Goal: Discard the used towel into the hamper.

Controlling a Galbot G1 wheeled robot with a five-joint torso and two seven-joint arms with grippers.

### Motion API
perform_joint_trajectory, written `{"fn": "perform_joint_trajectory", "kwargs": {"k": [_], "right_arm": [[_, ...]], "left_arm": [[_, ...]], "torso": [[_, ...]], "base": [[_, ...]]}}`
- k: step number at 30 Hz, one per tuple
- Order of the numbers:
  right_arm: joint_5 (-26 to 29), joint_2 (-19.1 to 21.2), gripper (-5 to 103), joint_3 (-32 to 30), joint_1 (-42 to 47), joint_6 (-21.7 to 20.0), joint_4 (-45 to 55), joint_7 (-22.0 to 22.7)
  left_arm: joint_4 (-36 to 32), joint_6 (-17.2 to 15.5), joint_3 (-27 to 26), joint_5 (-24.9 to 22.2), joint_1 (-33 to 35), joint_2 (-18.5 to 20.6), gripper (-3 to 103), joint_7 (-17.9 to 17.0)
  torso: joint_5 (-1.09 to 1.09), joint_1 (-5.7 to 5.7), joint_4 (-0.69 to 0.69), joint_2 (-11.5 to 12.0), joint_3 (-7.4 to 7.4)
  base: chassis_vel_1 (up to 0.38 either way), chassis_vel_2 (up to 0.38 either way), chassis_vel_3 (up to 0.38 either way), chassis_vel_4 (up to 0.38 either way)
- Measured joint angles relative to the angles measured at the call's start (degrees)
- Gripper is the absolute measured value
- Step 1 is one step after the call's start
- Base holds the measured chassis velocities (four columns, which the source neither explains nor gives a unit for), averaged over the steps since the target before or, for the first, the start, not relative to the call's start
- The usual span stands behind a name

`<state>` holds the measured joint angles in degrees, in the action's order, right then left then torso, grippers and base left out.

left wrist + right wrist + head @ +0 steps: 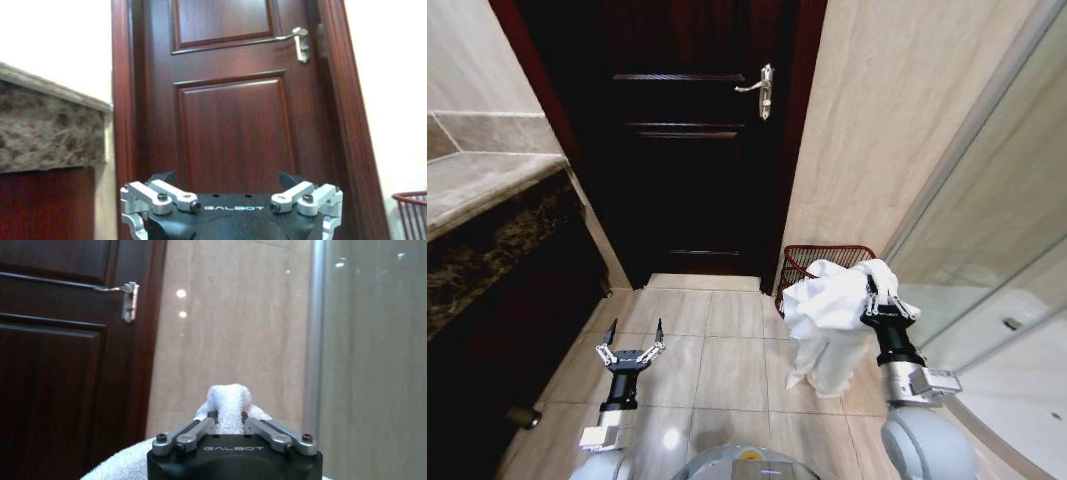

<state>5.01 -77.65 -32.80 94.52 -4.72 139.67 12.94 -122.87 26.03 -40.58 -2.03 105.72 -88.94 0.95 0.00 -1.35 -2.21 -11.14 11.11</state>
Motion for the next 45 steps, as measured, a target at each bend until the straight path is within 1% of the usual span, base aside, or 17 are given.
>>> {"fn": "perform_joint_trajectory", "kwargs": {"k": [7, 11, 20, 40, 42, 44, 45], "right_arm": [[-0.03, -0.08, 7, 0.02, 0.10, -0.04, -0.01, 0.47], [-0.04, -0.07, 7, -0.33, 0.17, -0.31, 0.05, 0.29], [-0.04, -0.16, 7, -0.42, 0.08, -0.70, 0.05, 0.19], [0.12, -0.34, 7, -0.47, -0.22, -1.37, -0.42, 0.41], [0.52, -0.20, 7, -0.43, -0.45, -1.65, -0.42, 0.40], [3.40, 1.17, 7, -0.32, -3.14, -3.02, -0.17, 0.70], [4.82, 1.93, 7, -0.38, -4.13, -3.66, 0.31, 1.03]], "left_arm": [[-0.02, -0.23, 0.09, 0.38, 0.12, -0.09, 100, 0.00], [-0.01, 0.35, 0.20, -0.18, -0.25, -0.16, 100, -0.01], [-0.01, 0.45, 0.16, -0.34, -0.19, -0.06, 100, 0.04], [0.01, 0.48, 0.24, -0.26, 0.14, -0.06, 100, 0.24], [0.11, 0.52, 0.18, -0.26, 0.36, -0.03, 100, 0.22], [0.82, 0.61, -0.71, -0.41, 1.03, 0.07, 100, -0.27], [1.04, 0.62, -1.23, -0.54, 1.07, 0.06, 100, -0.39]], "torso": [[0.00, 0.00, -0.01, 0.00, 0.00], [0.00, 0.00, 0.01, 0.00, 0.00], [0.00, 0.00, -0.01, 0.00, 0.00], [0.00, -0.01, -0.01, 0.00, 0.00], [0.00, -0.01, 0.02, 0.00, 0.00], [0.03, -0.01, -0.02, 0.00, 0.01], [0.01, -0.01, 0.00, 0.00, 0.00]], "base": [[-0.031, -0.039, -0.027, -0.028], [0.000, 0.000, 0.000, 0.000], [0.000, 0.000, 0.000, 0.000], [-0.053, 0.048, 0.054, -0.055], [-0.035, 0.041, 0.058, -0.026], [0.000, 0.000, 0.000, 0.000], [0.000, 0.000, 0.000, 0.000]]}}
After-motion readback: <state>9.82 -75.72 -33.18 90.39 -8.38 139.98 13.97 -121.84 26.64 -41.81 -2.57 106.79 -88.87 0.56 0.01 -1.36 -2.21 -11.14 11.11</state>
